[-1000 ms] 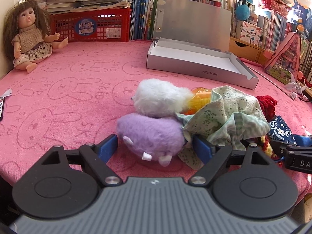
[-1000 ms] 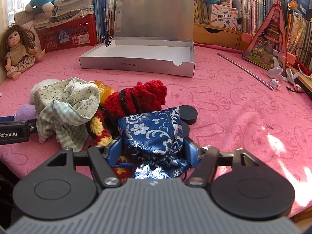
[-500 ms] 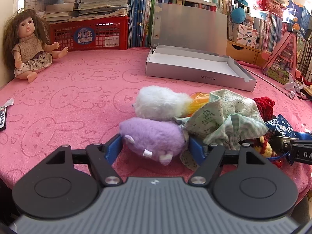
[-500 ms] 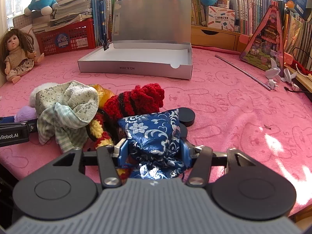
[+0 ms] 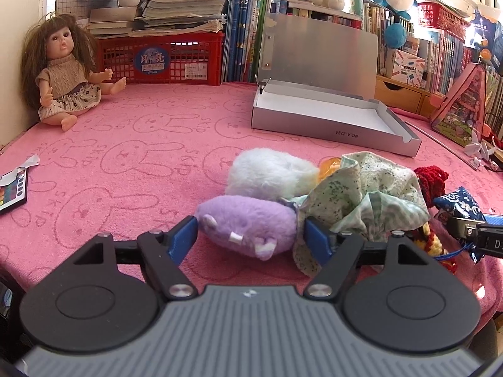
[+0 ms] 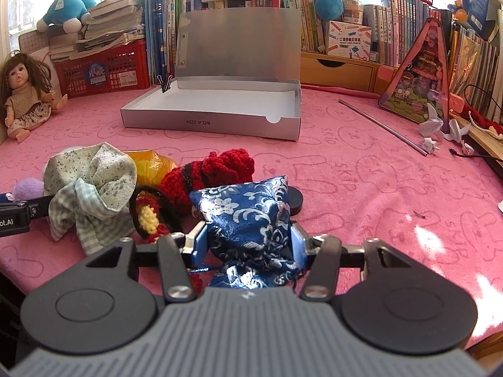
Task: Organize objects
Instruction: 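Grasp the purple plush with the left gripper while the right gripper holds the blue pouch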
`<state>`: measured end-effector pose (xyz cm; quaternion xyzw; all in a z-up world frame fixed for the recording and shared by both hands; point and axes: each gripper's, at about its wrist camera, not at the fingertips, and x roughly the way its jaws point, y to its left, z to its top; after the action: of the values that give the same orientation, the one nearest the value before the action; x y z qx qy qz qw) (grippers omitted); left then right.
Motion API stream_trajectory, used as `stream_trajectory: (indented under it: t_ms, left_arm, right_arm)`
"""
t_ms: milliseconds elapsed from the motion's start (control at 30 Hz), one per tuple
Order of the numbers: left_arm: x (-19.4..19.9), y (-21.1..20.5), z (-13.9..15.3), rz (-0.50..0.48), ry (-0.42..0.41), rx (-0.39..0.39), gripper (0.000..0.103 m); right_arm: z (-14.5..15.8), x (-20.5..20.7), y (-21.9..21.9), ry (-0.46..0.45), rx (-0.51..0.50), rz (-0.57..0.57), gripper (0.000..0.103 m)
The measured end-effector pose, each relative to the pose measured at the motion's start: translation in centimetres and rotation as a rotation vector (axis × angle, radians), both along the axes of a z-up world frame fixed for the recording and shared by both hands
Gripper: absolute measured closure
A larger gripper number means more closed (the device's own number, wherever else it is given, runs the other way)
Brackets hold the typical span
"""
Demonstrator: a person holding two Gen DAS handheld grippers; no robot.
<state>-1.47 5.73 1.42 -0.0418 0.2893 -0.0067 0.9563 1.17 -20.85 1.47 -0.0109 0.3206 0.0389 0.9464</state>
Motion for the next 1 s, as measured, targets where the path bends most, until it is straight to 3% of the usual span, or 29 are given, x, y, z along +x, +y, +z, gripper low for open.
stream_trajectory:
  t_ms: [300,467,567,700,767,1000]
  left_arm:
    - [-0.4,1.6,0.5,0.074,-0.029,-0.094,0.02]
    - [-1.1,1.8,1.3,0.107,-0.105,-0.07,0.02]
    - [-0.2,1.5,0.9,0.088,-0.033,-0.011,0.02]
    - [0.1,1.5,0.0,0.052,0.007,-0.06,0.02]
    - [0.5,0.9,-0.4,0.033,0.03,-0.043,0.02]
    - [1.7,0.0,-1.3,0.023,0.04,0.024,0.014]
  right_arm:
    - [-0.2,0.1,-0.1,0.009,0.003,-0.017,0.045]
    - [-0.3,0.1,-0.1,0.01,0.002,-0.019,0.044]
    - [-0.4,0.2,-0.1,0.012,0.002,-0.016,0.044]
    - [-0.5,0.1,0.2,0.013,-0.004,-0.009,0.042]
    - [-0.5,0.1,0.2,0.014,-0.008,-0.006,0.041]
    - [-0.6,0.1,0.3,0.02,-0.01,-0.002,0.041]
